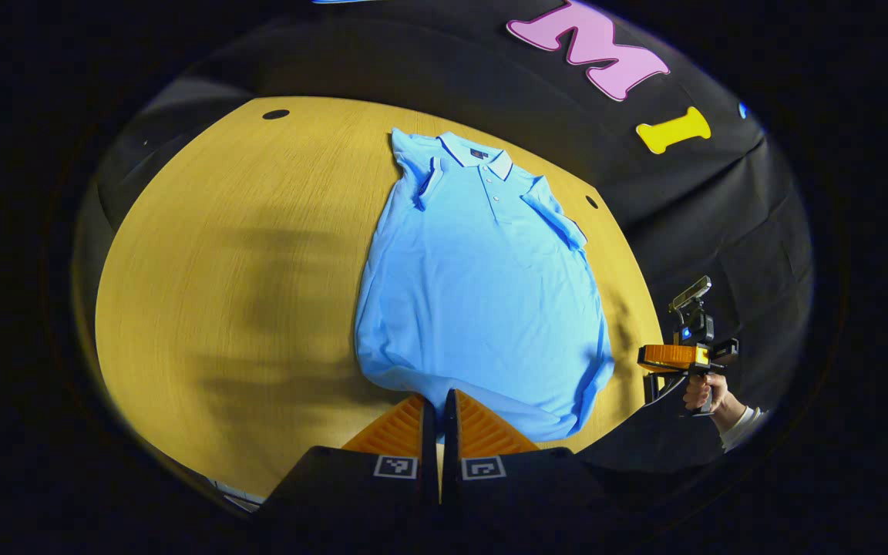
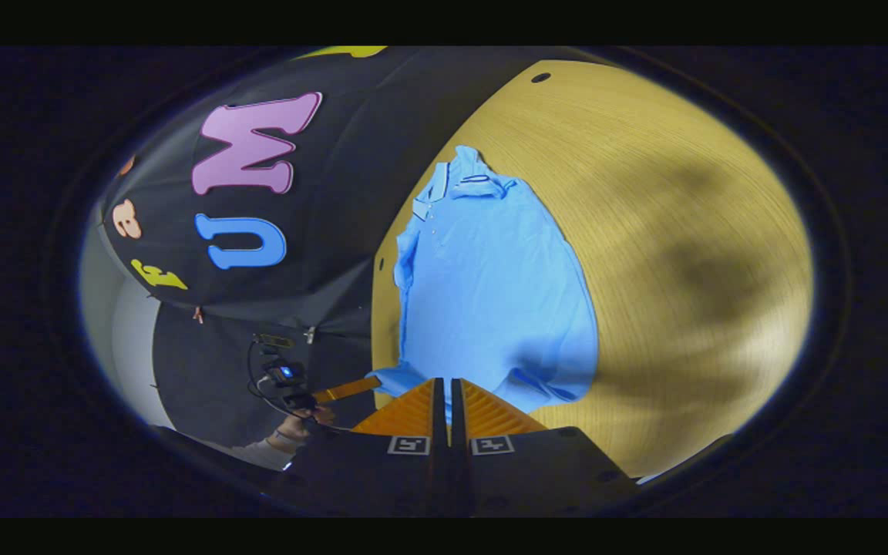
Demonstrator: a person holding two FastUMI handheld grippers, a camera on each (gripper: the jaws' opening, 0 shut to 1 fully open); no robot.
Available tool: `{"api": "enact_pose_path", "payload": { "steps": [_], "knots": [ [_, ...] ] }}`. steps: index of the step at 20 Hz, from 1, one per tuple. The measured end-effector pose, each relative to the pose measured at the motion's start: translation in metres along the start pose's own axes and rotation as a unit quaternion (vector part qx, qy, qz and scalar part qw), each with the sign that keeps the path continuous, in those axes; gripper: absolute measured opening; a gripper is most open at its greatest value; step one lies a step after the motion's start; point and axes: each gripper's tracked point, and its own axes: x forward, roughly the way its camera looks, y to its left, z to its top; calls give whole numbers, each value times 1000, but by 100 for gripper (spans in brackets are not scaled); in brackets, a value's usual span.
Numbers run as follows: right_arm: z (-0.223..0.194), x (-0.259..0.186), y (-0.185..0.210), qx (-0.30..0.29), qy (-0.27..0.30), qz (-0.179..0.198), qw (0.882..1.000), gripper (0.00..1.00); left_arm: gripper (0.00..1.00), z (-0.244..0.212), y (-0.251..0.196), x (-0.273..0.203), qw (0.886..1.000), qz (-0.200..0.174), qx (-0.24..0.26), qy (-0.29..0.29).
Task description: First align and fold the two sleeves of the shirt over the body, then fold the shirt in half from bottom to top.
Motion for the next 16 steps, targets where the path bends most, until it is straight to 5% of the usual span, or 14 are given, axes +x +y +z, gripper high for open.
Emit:
{"api": "enact_pose_path", "payload": {
  "steps": [7, 9, 11, 12, 13, 16],
  "knots": [
    [-6, -2, -47, -3, 7, -81, 997, 0, 6, -10, 12, 5, 1000, 12, -17, 12],
    [-12, -11, -44, -3, 21, -87, 996, 31, 6, -10, 13, 4, 1000, 11, -18, 13],
    [-21, -6, -43, 1, 37, -90, 995, 41, 7, -11, 13, 5, 1000, 12, -18, 14],
    [-27, -2, -44, 8, 48, -93, 994, 65, 7, -11, 13, 6, 1000, 12, -18, 15],
    [-29, 2, -46, 21, 53, -99, 993, 58, 7, -11, 14, 6, 1000, 12, -17, 15],
    [-26, 15, -40, 76, 57, -88, 992, 61, 7, -12, 14, 6, 1000, 12, -16, 18]
  ]
}}
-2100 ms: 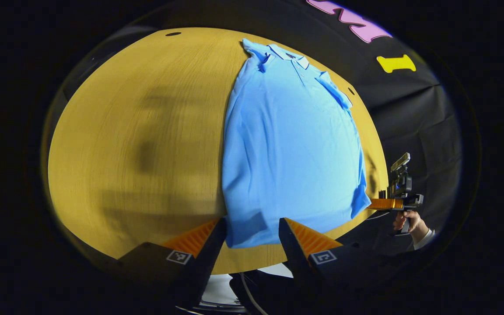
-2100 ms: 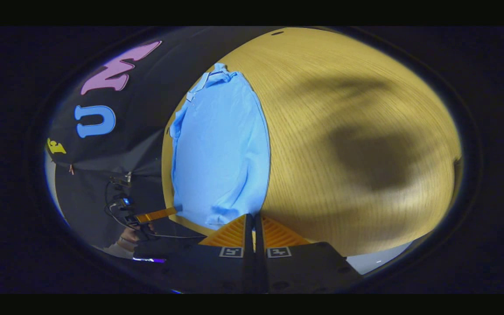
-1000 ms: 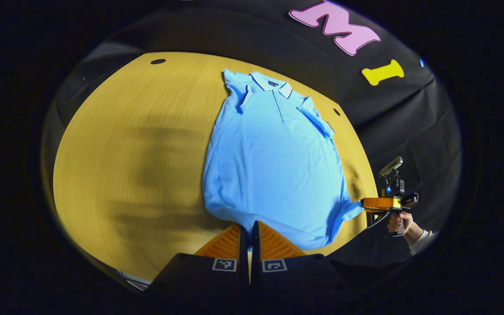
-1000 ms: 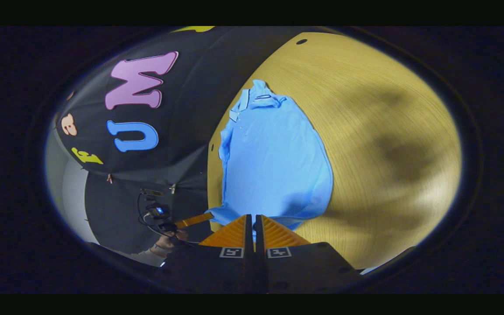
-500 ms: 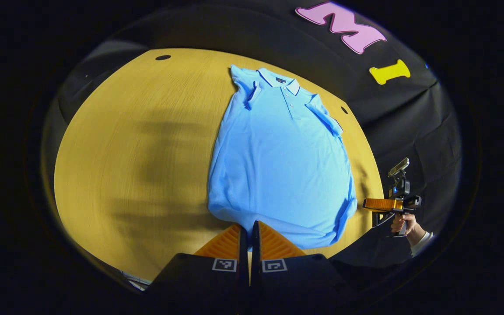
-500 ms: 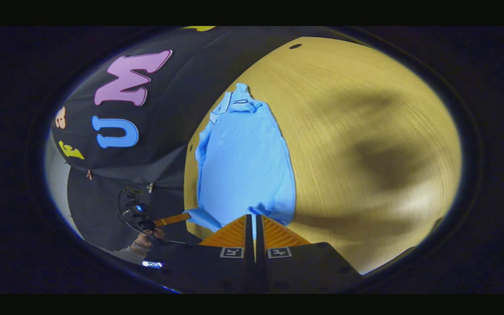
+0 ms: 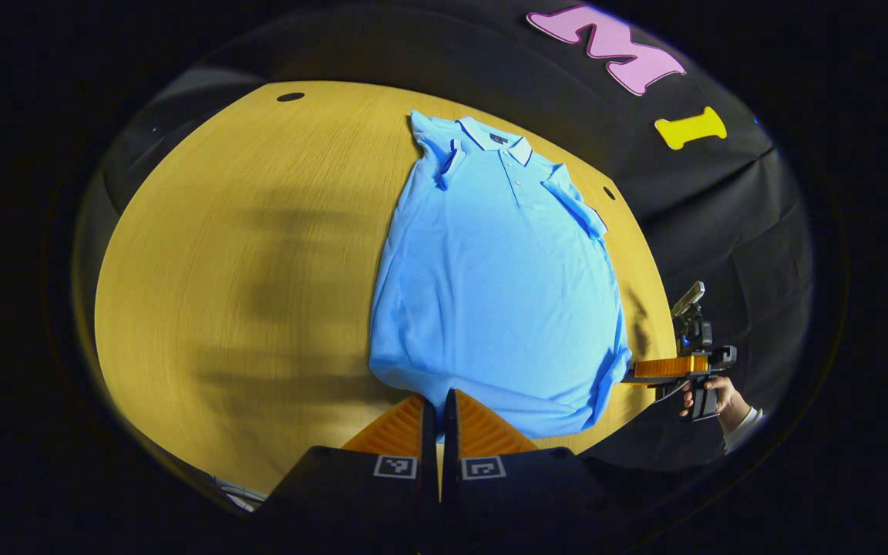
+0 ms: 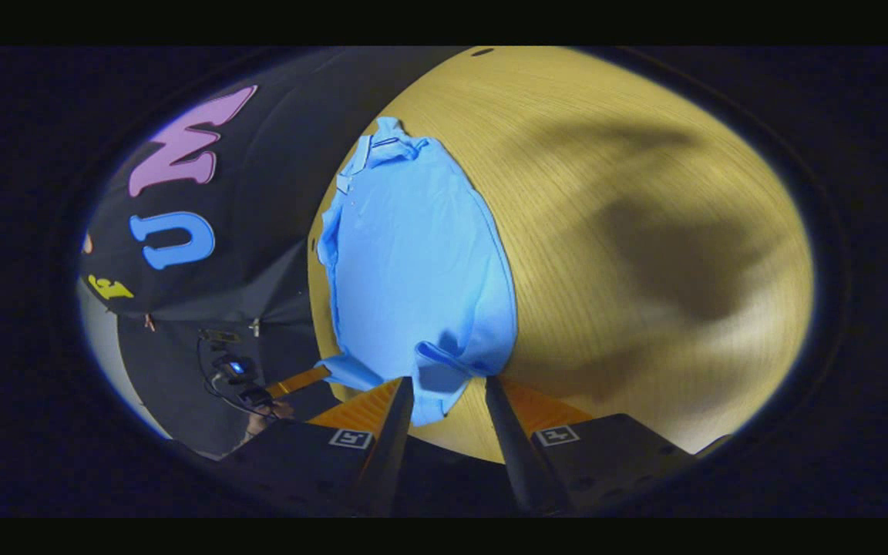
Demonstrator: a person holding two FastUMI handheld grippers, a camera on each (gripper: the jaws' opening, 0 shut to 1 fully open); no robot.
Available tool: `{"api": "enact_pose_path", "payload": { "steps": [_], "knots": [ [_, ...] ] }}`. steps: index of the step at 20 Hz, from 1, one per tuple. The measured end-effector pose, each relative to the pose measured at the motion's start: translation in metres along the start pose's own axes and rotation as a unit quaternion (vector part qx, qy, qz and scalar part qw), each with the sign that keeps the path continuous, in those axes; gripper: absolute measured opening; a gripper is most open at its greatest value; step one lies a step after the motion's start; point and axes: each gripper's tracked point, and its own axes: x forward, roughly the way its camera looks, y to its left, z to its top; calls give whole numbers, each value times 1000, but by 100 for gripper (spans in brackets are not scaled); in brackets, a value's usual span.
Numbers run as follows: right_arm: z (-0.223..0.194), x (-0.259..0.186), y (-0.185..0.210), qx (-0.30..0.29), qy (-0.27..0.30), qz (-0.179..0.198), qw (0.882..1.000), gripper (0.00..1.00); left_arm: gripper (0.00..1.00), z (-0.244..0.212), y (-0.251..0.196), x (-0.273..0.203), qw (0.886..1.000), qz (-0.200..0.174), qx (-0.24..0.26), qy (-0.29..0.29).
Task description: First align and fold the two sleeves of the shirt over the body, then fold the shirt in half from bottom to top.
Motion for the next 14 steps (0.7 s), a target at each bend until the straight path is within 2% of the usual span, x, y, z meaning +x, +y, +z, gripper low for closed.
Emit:
{"api": "enact_pose_path", "payload": {
  "steps": [2, 3, 6, 7, 9, 11, 13, 14],
  "knots": [
    [-4, 0, 6, 35, 18, 5, 999, 64, 7, -1, 0, 0, 1000, 0, 0, 1],
    [-4, 0, 12, 56, 22, 12, 998, 69, 7, -2, 1, 0, 1000, 0, -1, 1],
    [1, 4, 11, 101, 23, 3, 995, 95, 7, -3, 3, 2, 1000, 0, -7, 2],
    [1, 7, 13, 118, 26, 4, 993, 88, 7, -4, 4, 2, 1000, 1, -8, 3],
    [3, 14, 14, 131, 25, 5, 991, 92, 7, -6, 5, 2, 1000, 3, -5, 5],
    [2, 16, 9, 135, 24, -1, 991, 82, 7, -6, 5, 2, 1000, 3, -5, 6],
    [2, 17, 2, 136, 23, -10, 990, 61, 7, -6, 7, 3, 1000, 4, -7, 7],
    [1, 16, -4, 133, 20, -17, 991, 55, 7, -6, 7, 3, 1000, 4, -8, 7]
  ]
}}
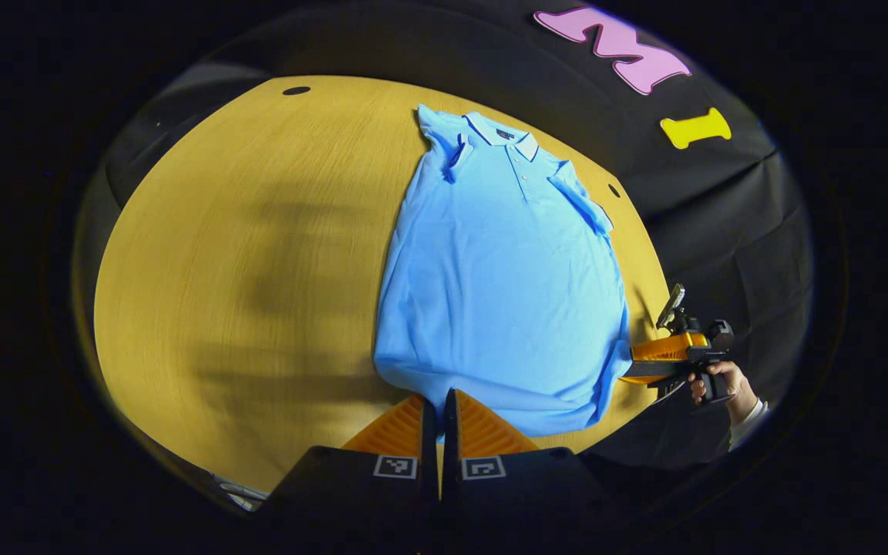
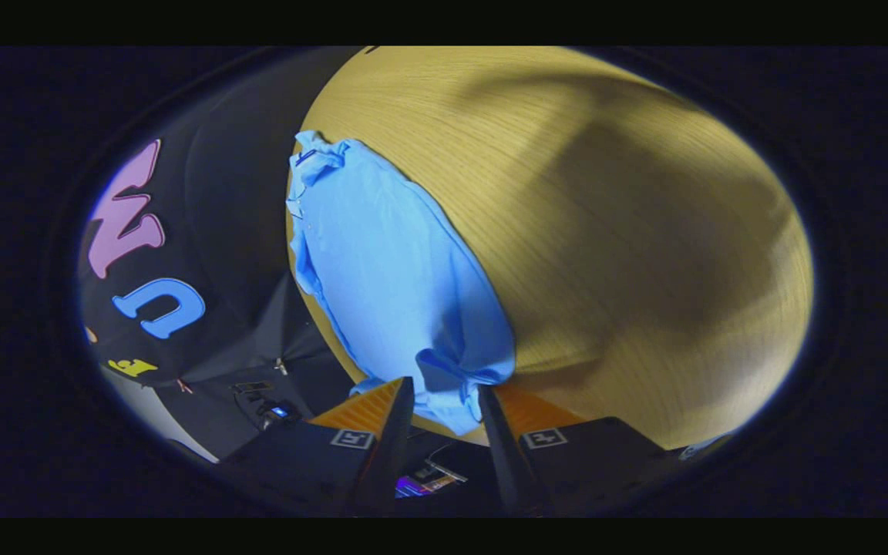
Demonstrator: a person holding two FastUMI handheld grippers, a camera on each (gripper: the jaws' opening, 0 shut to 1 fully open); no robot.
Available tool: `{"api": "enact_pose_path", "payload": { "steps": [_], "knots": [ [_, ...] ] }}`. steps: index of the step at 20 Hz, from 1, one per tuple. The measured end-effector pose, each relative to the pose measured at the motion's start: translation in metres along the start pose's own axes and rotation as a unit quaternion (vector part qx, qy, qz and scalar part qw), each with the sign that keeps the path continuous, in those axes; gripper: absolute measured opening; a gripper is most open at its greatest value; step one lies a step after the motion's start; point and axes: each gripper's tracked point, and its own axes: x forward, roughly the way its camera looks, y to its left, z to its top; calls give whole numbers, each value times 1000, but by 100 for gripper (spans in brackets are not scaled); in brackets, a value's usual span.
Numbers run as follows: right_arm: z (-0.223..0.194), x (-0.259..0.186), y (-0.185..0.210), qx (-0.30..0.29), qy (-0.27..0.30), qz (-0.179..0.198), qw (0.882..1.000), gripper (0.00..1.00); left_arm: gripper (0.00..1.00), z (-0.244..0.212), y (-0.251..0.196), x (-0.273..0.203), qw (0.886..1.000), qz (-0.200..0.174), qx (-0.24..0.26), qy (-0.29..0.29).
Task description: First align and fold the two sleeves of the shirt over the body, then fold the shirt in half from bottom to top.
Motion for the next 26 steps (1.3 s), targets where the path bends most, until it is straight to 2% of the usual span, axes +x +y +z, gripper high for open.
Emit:
{"api": "enact_pose_path", "payload": {
  "steps": [2, 4, 5, 6, 7, 8, 9, 10, 15, 19, 26],
  "knots": [
    [1, -1, -2, 6, -6, 4, 1000, 28, 6, 0, 1, 1, 1000, 0, 0, 1],
    [4, -2, -6, 0, -16, 6, 1000, 15, 7, 0, 1, 0, 1000, -1, 0, 2],
    [-1, -3, -5, 3, -22, 12, 1000, 8, 12, 0, 1, 0, 1000, -3, 0, 1],
    [21, -10, -7, 1, -29, 17, 999, 10, 7, 1, 0, -1, 1000, -5, 0, -1],
    [11, -3, -5, 1, -32, 22, 999, 12, 7, 1, -1, -2, 1000, -7, -1, -4],
    [11, -7, 0, 1, -34, 35, 999, 7, 7, 4, -1, -3, 1000, -9, -1, -6],
    [13, -10, 7, 2, -36, 50, 998, 12, 7, 4, -2, -4, 1000, -11, -2, -8],
    [15, -14, 14, -1, -41, 66, 997, 7, 7, 8, -2, -5, 1000, -13, -3, -14],
    [35, -31, 54, -17, -73, 132, 988, 7, 6, 35, -11, -15, 999, -24, 3, -46],
    [48, -43, 88, -63, -95, 168, 979, 7, 6, 68, -17, -23, 997, -26, 8, -79],
    [77, -58, 144, -142, -123, 189, 964, 7, 6, 130, -30, -27, 992, -17, 35, -122]
  ]
}}
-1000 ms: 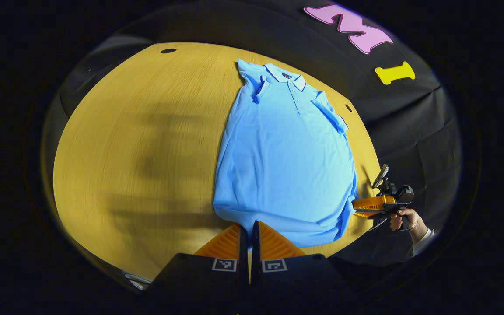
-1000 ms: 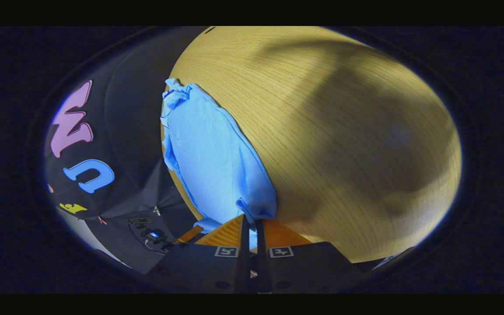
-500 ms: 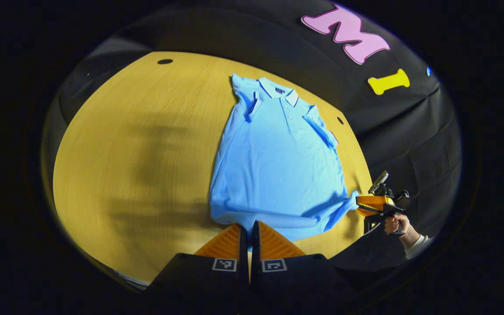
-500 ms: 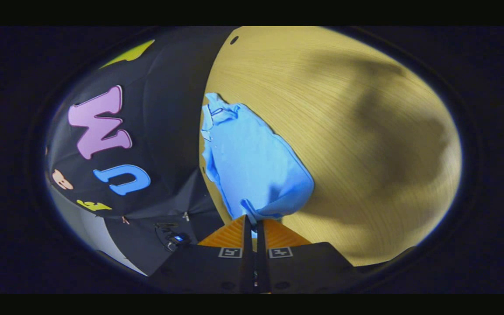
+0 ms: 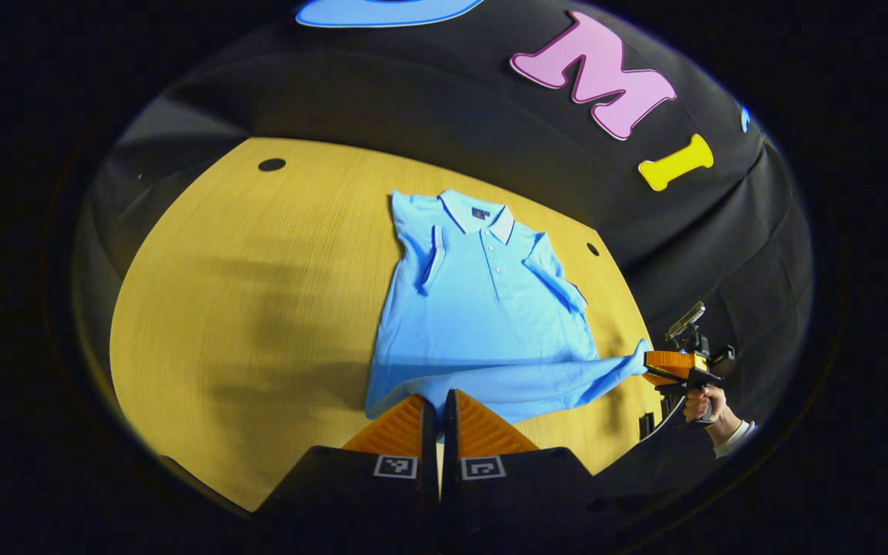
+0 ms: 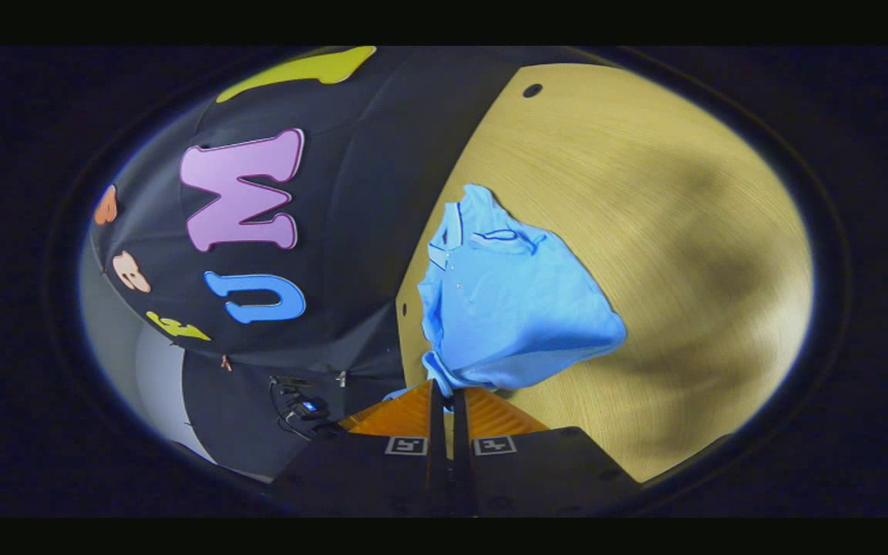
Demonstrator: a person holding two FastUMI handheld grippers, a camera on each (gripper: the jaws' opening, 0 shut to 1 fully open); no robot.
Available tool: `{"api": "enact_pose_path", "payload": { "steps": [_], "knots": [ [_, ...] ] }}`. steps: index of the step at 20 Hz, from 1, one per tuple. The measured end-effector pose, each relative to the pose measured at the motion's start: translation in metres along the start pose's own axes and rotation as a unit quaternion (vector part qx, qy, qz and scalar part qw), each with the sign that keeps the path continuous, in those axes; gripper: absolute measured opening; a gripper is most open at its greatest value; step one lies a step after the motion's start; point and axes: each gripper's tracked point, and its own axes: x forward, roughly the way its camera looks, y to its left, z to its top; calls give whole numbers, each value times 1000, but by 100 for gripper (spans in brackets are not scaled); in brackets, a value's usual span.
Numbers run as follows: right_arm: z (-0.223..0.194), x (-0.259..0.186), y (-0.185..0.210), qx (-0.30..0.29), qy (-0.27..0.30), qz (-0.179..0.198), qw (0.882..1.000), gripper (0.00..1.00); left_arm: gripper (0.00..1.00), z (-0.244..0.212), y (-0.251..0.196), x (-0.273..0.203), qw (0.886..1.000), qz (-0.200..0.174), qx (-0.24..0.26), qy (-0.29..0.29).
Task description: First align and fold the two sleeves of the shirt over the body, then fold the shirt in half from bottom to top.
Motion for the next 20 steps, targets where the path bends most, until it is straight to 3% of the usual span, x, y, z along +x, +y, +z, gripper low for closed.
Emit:
{"api": "enact_pose_path", "payload": {
  "steps": [10, 11, 12, 13, 15, 16, 17, 18, 20],
  "knots": [
    [108, 48, 59, -59, -41, 24, 997, 7, 6, 103, 5, 57, 998, 38, 24, -41],
    [123, 56, 63, -62, -46, 25, 997, 13, 6, 112, 4, 62, 998, 39, 20, -41],
    [135, 63, 66, -64, -47, 26, 996, 0, 6, 124, 2, 68, 998, 39, 22, -46],
    [149, 70, 69, -66, -55, 27, 996, 7, 6, 137, 4, 78, 997, 42, 27, -54],
    [173, 86, 71, -60, -62, 30, 996, 7, 6, 163, 6, 91, 996, 46, 33, -68],
    [184, 95, 70, -59, -66, 28, 996, 13, 6, 176, 9, 101, 996, 49, 33, -71],
    [195, 103, 67, -60, -68, 25, 996, 13, 6, 187, 15, 111, 995, 57, 30, -74],
    [204, 112, 66, -63, -69, 22, 995, 7, 6, 198, 20, 119, 995, 62, 27, -77],
    [221, 131, 64, -70, -73, 18, 995, 7, 6, 219, 28, 138, 994, 69, 17, -86]
  ]
}}
